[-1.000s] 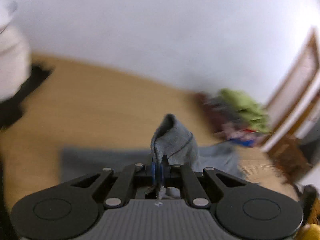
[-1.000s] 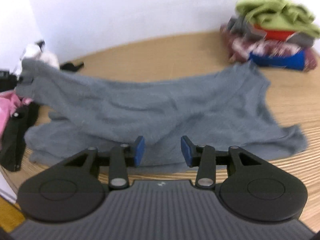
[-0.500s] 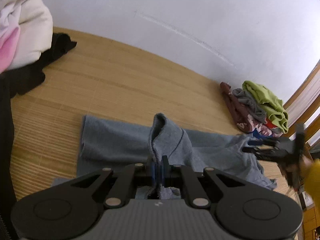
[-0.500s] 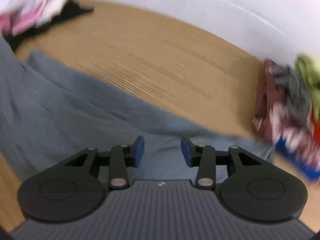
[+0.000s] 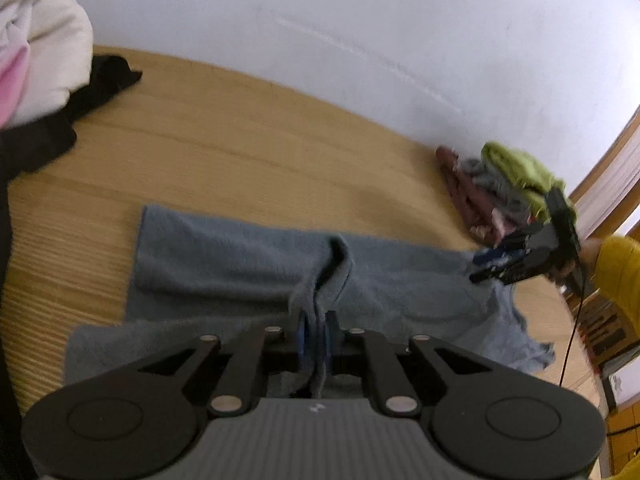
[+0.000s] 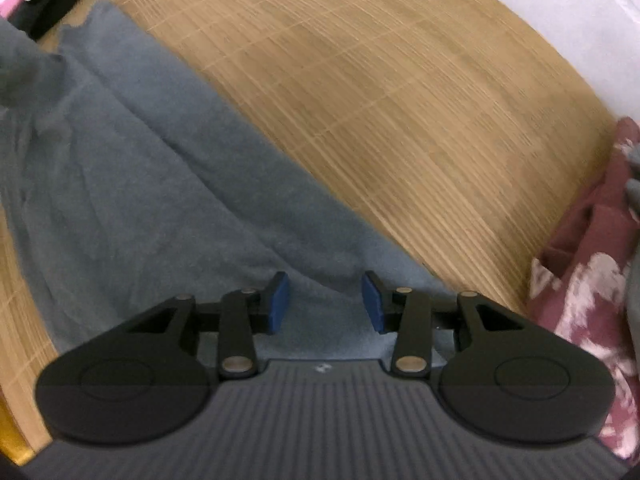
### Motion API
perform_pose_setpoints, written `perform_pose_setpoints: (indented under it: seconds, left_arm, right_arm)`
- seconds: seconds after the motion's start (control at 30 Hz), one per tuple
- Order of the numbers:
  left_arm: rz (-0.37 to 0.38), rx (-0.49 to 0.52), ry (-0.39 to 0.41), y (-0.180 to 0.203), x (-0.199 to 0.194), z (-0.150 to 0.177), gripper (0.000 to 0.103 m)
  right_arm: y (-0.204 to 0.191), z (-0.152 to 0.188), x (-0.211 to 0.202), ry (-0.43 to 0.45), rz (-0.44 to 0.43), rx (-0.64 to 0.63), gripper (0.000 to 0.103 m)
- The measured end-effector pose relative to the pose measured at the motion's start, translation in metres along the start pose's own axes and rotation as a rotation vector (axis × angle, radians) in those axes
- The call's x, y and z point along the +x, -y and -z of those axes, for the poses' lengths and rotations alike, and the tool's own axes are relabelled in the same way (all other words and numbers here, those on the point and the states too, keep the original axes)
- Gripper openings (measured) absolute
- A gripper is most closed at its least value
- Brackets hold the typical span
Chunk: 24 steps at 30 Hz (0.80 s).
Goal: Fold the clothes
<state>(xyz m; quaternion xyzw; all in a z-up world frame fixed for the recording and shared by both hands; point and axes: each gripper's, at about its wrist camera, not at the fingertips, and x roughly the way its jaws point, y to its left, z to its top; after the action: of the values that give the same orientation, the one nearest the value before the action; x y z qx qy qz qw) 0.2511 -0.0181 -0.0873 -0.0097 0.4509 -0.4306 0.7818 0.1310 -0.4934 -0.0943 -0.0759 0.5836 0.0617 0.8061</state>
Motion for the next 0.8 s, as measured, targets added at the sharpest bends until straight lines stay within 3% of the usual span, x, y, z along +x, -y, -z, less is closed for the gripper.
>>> perform_pose_setpoints:
  seconds: [0.1,0.3,0.37,0.4,0.47,0.5,0.53,0.67,0.8]
  left_arm:
    - [-0.026,-0.028,-0.028,-0.004,0.017,0.004,0.013]
    - [-0.106,-0.051,-0.049,-0.01,0.038,0.004,0.016]
    - [-0.11,-0.047,-0.056,-0.01,0.042,0.002,0.015]
    - [-0.111,-0.047,-0.06,-0.01,0.044,0.001,0.015]
    - [-0.102,-0.055,-0.049,-0.008,0.04,0.0,0.012]
    - [-0.098,-0.06,-0.043,-0.007,0.039,-0.001,0.012]
    - [-0.094,-0.07,-0.031,-0.005,0.034,-0.002,0.011]
    - [-0.103,-0.102,0.044,0.0,0.002,-0.009,0.01]
    - [-0.131,-0.128,0.133,0.0,-0.028,-0.022,0.01]
  right_arm:
    - [-0.003,0.0,0.007,-0.029,-0.029,-0.035,0.044]
    - [-0.001,0.009,0.009,0.009,0.013,-0.006,0.077]
    - [0.002,0.011,0.011,0.017,0.001,0.033,0.077]
    - [0.004,0.013,0.009,0.029,-0.014,0.038,0.073]
    - [0.009,0.018,0.005,0.056,-0.046,0.046,0.05]
    - [0.0,0.021,-0.001,0.084,-0.042,0.014,0.022]
    - [-0.007,0.024,-0.006,0.108,-0.029,-0.013,0.007]
    - [-0.023,0.041,-0.035,0.231,0.009,-0.018,0.006]
    - [-0.013,0.048,-0.057,0.339,0.059,0.051,0.006]
